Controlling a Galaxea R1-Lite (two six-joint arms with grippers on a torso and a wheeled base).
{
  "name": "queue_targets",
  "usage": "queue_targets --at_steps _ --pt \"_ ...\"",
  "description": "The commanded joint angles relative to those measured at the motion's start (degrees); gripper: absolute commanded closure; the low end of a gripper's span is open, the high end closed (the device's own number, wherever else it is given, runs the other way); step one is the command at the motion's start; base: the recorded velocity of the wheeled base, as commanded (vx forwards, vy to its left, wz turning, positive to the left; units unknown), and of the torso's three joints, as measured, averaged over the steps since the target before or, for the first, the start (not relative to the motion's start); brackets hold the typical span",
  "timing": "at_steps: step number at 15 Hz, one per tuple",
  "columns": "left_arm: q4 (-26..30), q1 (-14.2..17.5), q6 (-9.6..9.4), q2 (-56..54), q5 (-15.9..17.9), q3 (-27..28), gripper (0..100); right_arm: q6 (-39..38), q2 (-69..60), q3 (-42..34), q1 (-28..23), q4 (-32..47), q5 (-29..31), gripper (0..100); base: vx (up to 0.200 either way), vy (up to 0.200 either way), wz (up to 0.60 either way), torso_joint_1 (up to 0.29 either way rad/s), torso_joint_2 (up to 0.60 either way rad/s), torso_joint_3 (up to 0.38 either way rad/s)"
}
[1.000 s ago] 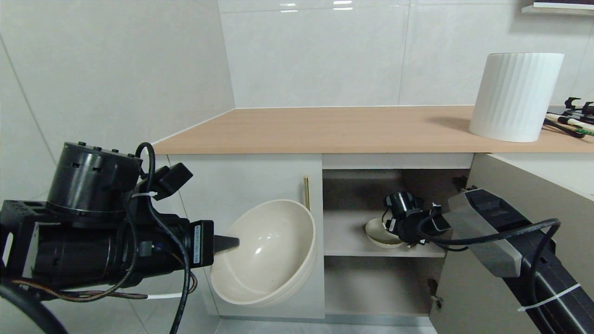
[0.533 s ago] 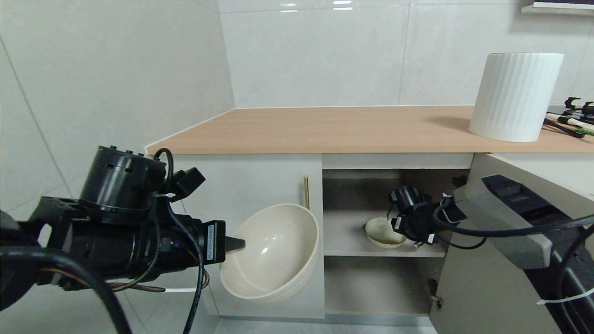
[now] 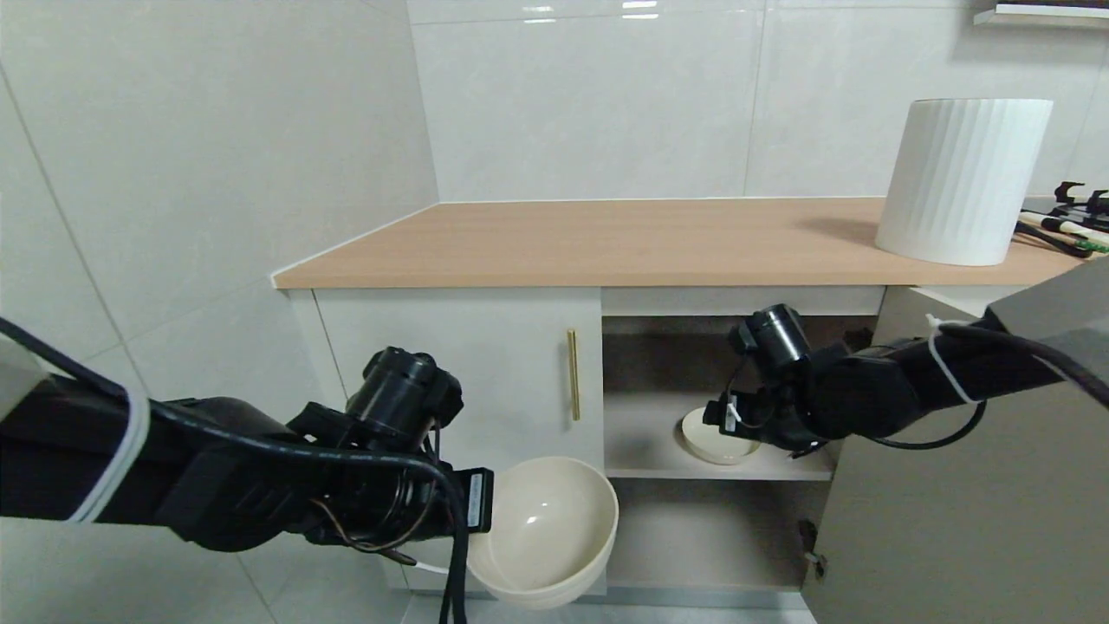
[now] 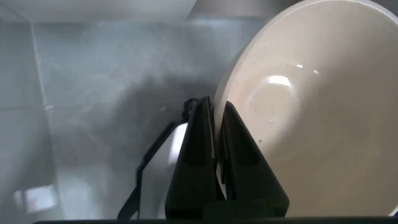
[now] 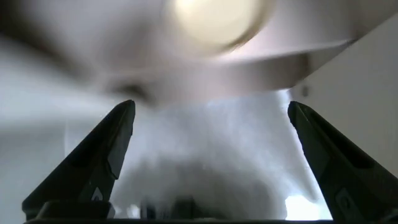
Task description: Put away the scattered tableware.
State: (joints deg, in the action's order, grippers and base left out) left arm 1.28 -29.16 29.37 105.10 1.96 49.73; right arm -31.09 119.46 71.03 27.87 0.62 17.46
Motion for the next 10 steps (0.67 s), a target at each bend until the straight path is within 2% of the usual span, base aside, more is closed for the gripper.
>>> queue_targets --at_steps 1,2,5,10 --pt "0.0 -2.2 0.69 5.7 -1.3 1.6 100 2.0 -11.0 -6.7 6.6 0.0 -1.9 0 0.000 0.000 0.00 0.000 0.00 0.000" --pt "0.0 -2.7 0.87 6.2 -1.6 1.9 100 2.3 -12.0 -7.4 7.5 0.2 -2.5 0 0.000 0.000 0.00 0.000 0.00 0.000" --pt "0.1 -5.9 1.13 6.3 -3.8 3.6 100 3.1 -15.7 -8.4 12.6 7.8 -7.8 0 0.000 0.000 0.00 0.000 0.00 0.000" --pt "0.1 -9.0 1.39 4.9 -6.3 3.6 100 3.0 -12.1 -8.9 16.5 8.3 -8.4 0 0.000 0.000 0.00 0.000 0.00 0.000"
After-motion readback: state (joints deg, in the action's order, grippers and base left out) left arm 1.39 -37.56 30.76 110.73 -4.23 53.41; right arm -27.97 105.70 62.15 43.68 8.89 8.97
